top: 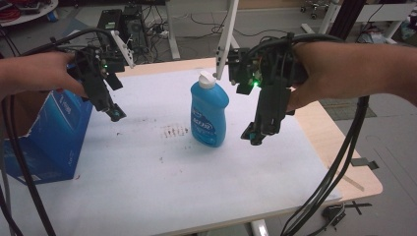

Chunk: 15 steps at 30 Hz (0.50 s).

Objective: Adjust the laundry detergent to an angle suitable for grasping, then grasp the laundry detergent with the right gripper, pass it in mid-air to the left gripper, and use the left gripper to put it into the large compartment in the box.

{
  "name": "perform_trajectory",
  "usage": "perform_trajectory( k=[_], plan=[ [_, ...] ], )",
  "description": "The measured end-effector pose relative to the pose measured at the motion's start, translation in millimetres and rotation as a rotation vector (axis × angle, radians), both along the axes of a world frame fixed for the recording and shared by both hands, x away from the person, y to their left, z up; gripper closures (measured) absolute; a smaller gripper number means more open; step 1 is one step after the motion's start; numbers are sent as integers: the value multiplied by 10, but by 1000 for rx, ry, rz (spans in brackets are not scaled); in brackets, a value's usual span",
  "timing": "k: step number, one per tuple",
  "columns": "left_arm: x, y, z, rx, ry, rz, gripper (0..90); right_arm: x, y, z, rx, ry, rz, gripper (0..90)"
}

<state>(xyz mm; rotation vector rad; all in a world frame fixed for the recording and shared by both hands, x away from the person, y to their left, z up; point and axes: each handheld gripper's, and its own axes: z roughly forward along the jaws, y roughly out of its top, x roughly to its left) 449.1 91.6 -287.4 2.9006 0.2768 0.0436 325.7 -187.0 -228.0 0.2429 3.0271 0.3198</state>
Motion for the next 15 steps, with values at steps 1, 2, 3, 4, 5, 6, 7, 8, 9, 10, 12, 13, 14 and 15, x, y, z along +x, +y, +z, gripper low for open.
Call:
perform_trajectory(
  k=[1,2,3,4,5,6,7,8,9,10,12,13,14,15],
  plan=[
    [-1,-4,2,-1,-3,-1,17,0,-5,-3,1,2,-1,17],
    [-3,-7,2,-2,-2,0,17,2,-11,-6,-2,3,1,17],
    [-3,-9,2,-3,-2,3,17,3,-16,-11,1,1,-2,17],
    [-1,-10,1,-1,0,2,17,4,-21,-10,2,1,-8,18],
    [-2,-11,0,0,1,1,17,10,-25,-9,4,-3,-8,17],
    [-5,-11,-2,1,-1,-1,17,12,-29,-7,6,-3,-12,17],
    [-7,-10,-2,1,-1,-2,17,16,-32,-10,11,-4,-8,17],
    [-11,-9,1,1,1,0,17,13,-33,-11,10,-3,-10,17],
    [-11,-6,5,1,-3,-2,17,10,-33,-12,7,-5,-12,17],
    [-11,-2,7,-1,-4,0,16,13,-36,-16,7,-6,-9,17],
    [-12,5,12,-1,-4,3,17,16,-45,-19,10,-6,-15,17],
    [-15,7,12,-2,-6,3,16,19,-50,-22,15,-11,-20,17],
    [-15,7,12,-2,-6,3,17,19,-50,-22,15,-11,-20,17],
    [-17,9,14,0,-4,0,17,21,-56,-20,15,-11,-27,17]
  ],
)
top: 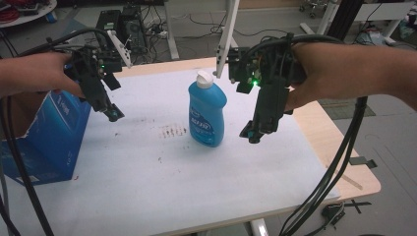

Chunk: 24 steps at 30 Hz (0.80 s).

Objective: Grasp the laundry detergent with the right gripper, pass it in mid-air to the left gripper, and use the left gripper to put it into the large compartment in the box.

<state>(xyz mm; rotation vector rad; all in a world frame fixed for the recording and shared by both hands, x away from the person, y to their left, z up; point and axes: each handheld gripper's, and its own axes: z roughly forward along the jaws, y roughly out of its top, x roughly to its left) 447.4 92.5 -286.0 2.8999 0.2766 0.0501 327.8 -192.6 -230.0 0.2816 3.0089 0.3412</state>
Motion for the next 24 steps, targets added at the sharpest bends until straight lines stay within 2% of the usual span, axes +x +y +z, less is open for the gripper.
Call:
perform_trajectory(
  k=[5,10,15,24],
  plan=[
    [-4,7,-1,-5,-2,5,17,70,-68,-40,25,-30,-68,17],
    [9,12,3,0,-2,1,17,165,-167,-156,69,-26,-179,17],
    [3,4,-10,-10,-2,2,17,233,-249,-250,118,-19,-249,17],
    [2,2,-25,-15,-2,1,17,311,-329,-309,181,-24,-318,17]
  ],
)
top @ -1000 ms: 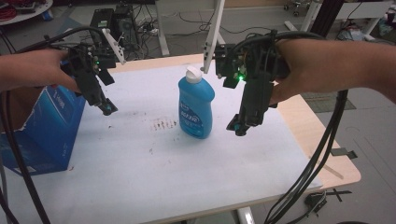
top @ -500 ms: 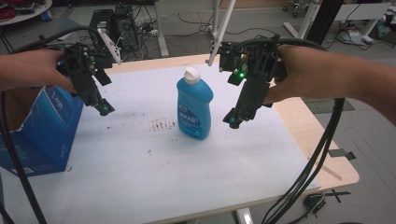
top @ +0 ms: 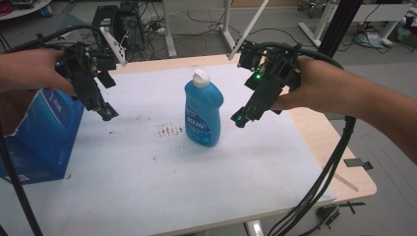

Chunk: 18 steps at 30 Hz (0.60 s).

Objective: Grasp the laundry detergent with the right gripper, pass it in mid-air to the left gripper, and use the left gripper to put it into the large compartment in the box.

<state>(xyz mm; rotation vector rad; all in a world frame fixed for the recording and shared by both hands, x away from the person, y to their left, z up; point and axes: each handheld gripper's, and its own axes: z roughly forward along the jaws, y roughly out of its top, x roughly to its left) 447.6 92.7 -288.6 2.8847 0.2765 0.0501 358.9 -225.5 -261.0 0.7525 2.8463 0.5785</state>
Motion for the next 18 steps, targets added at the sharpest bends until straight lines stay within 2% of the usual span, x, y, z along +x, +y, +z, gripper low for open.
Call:
perform_trajectory(
  k=[9,13,18],
  plan=[
    [12,37,-20,-2,3,4,16,49,-40,-104,48,-28,-53,17],
    [16,42,-34,-2,5,2,17,56,-75,-165,86,-50,-73,17],
    [22,43,-51,-3,5,-1,17,55,-117,-230,133,-54,-95,17]
  ],
)
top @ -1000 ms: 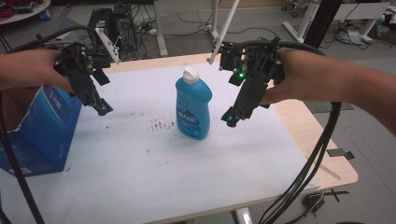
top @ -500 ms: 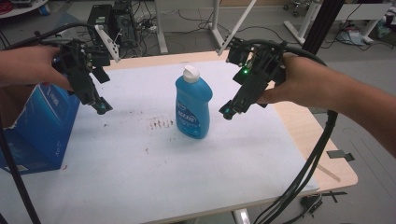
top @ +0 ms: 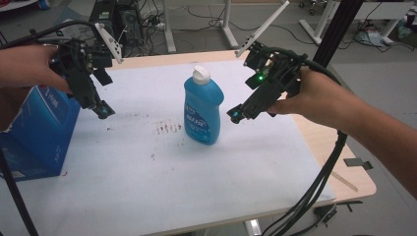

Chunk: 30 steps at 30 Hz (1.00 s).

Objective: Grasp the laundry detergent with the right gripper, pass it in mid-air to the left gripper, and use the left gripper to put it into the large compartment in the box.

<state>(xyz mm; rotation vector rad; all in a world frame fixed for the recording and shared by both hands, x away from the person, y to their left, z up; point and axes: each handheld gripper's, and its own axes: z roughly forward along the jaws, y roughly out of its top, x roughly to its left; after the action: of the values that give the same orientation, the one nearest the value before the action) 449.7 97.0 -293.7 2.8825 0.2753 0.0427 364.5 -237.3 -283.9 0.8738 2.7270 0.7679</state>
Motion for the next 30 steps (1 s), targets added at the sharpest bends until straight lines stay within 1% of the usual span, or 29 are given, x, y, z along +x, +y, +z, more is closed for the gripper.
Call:
perform_trajectory(
  k=[4,9,12,15,20,24,26,28,30],
  plan=[
    [-5,6,-11,-6,0,5,17,-4,-17,-61,30,4,-12,18],
    [-10,14,-26,-5,3,1,17,-5,-30,-143,54,4,-20,17],
    [-15,18,-34,-8,4,3,16,-7,-33,-192,76,1,-26,17],
    [-13,21,-29,-3,2,0,17,-9,-42,-240,95,-3,-31,17],
    [-9,24,-37,-3,5,2,17,-7,-68,-317,133,-10,-53,17],
    [-9,25,-40,-4,6,1,17,-2,-74,-375,155,-13,-63,17],
    [-3,27,-38,-2,5,-1,16,6,-71,-399,163,-16,-58,17],
    [-8,29,-43,-6,5,5,16,9,-68,-406,165,-17,-61,18],
    [-8,33,-43,-6,5,5,17,39,-47,-452,178,-16,-66,17]
  ],
)
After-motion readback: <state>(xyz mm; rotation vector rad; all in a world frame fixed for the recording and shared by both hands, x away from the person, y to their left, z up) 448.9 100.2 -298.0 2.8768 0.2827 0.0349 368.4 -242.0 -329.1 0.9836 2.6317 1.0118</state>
